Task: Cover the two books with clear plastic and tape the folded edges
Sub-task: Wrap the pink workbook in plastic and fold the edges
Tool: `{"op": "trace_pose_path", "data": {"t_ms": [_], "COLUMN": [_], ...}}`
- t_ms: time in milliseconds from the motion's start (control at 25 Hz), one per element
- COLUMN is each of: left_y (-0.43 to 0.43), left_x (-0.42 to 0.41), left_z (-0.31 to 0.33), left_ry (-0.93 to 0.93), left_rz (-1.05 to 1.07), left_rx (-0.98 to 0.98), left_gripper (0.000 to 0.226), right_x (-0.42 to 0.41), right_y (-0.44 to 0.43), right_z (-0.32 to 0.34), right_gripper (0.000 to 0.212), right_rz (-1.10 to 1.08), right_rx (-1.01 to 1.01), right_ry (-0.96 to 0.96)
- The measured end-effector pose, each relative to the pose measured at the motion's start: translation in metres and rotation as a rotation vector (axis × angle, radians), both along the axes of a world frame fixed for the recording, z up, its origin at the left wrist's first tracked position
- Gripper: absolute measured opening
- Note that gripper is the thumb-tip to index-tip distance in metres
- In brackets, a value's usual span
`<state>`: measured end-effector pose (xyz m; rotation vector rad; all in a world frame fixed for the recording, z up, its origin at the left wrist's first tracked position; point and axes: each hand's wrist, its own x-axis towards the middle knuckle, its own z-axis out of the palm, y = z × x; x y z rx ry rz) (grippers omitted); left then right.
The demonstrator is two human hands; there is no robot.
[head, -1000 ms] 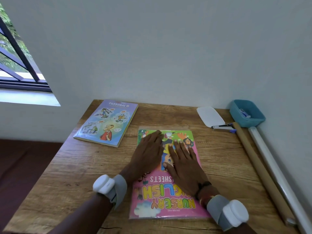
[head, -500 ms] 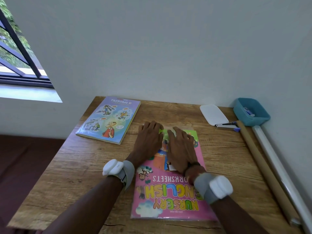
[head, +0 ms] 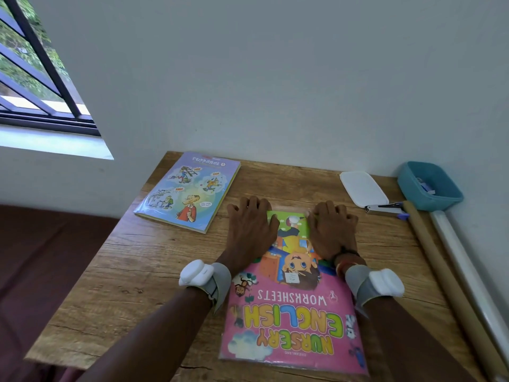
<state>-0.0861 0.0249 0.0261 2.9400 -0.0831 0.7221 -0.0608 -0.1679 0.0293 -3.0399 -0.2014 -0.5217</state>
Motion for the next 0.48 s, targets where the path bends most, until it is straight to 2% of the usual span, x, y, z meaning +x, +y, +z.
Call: {"op": "trace_pose_path", "data": {"t_ms": [80, 160, 240, 320, 400, 480], "left_y": [-0.001, -0.001, 0.002, 0.005, 0.006, 0.006], "left_x": [0.001, 0.002, 0.003, 0.003, 0.003, 0.004], "left_z": [0.0, -0.001, -0.003, -0.005, -0.006, -0.005], "left_ry": [0.006, 0.014, 0.016, 0.02, 0.017, 0.02], "left_rz": [0.0, -0.019, -0.041, -0.042, 0.003, 0.052], "left_rx": [0.001, -0.025, -0.047, -0.035, -0.044, -0.06], "left_gripper": [0.03, 0.029, 0.027, 0.023, 0.022, 0.024], "right_x": [-0.002, -0.004, -0.006, -0.012, -0.01, -0.005], "right_y": [-0.01, 0.004, 0.041, 0.074, 0.078, 0.054], "right_z": [0.004, 0.01, 0.012, 0.007, 0.004, 0.002], "right_gripper": [0.034, 0.022, 0.016, 0.013, 0.015, 0.018], "right_rz": [-0.06, -0.09, 0.043, 0.218, 0.223, 0.157], "right_rx": [-0.035, -0.123, -0.104, 0.0, 0.052, -0.021], "right_ry": [0.001, -0.037, -0.056, -0.051, -0.026, -0.027]}}
